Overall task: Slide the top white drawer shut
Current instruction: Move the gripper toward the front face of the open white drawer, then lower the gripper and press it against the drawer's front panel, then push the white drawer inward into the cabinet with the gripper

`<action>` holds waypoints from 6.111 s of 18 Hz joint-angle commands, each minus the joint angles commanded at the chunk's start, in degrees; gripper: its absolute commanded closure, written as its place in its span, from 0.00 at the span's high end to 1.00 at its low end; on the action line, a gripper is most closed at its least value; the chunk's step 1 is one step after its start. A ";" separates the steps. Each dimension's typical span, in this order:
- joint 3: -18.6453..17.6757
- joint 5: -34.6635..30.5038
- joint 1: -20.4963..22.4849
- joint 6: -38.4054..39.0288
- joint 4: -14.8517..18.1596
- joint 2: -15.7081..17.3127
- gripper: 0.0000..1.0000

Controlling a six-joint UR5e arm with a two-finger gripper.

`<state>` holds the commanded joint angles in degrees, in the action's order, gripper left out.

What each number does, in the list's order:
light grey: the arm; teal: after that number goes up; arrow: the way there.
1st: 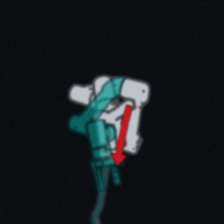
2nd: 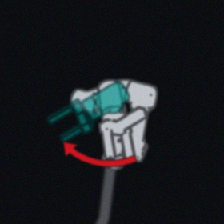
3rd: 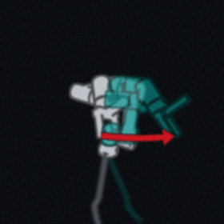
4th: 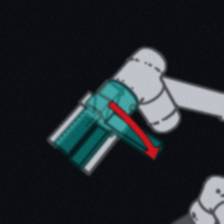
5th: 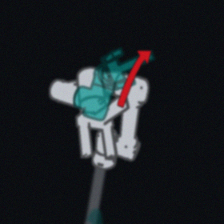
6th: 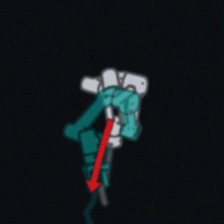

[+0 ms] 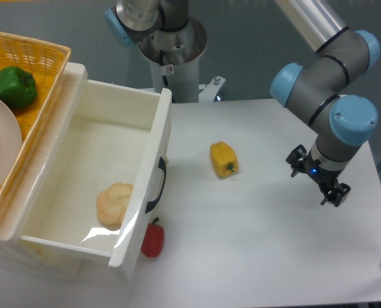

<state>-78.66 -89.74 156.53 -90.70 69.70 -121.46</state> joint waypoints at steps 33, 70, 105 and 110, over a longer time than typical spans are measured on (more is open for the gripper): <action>-10.46 17.65 -8.52 42.88 -0.54 10.02 0.03; -10.11 37.18 -10.64 47.29 17.31 12.30 0.00; -10.99 37.70 -18.37 48.33 18.72 14.85 0.00; -10.99 38.06 -20.13 49.57 18.46 14.85 0.00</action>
<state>-89.65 -51.68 136.41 -41.13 88.15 -106.61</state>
